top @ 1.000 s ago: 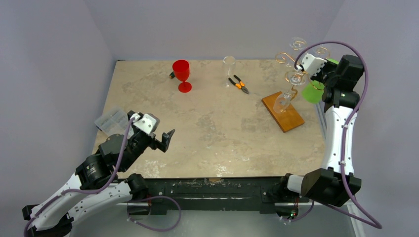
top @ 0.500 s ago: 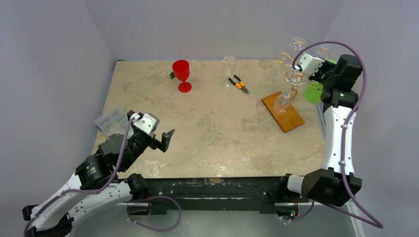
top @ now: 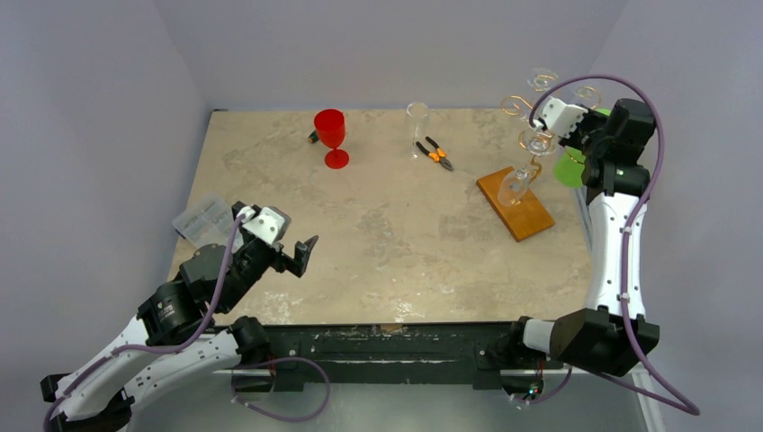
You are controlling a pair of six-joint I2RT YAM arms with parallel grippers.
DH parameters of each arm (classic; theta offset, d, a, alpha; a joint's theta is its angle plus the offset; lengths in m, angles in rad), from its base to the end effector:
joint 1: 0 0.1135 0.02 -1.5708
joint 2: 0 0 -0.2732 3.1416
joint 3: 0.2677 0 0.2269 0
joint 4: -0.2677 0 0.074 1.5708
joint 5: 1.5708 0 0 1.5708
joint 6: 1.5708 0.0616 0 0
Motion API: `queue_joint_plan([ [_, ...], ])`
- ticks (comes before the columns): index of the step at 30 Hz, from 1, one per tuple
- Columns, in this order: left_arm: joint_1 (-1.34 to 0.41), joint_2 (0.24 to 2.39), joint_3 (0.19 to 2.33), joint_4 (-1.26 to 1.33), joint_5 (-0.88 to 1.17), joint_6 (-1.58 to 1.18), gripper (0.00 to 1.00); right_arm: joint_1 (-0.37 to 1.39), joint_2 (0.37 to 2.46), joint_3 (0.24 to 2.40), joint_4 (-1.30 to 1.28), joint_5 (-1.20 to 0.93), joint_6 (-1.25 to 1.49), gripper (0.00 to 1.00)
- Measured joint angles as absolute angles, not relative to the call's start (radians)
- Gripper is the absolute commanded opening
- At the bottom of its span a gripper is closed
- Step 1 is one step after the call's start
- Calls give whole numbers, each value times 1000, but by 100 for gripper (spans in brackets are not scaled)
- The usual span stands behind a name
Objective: Place the wine glass upside down on the wine glass rack
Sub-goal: Turn the wine glass upside down at the wine rack.
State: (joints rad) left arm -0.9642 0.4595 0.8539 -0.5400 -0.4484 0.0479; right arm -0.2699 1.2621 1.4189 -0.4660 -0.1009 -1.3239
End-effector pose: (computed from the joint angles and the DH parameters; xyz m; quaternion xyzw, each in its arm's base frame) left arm 0.0688 -0.0523 0.3554 0.2305 0.7157 -0.1311 0.6461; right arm 0.2644 -0.0667 0.4261 -0.4313 0.6821 -0.3928 0.4408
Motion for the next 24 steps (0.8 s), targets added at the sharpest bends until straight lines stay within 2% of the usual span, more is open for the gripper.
queue_joint_plan([
  [24, -962, 459, 854, -540, -448, 48, 100, -234, 1248, 1428, -502, -104, -1285, 29],
])
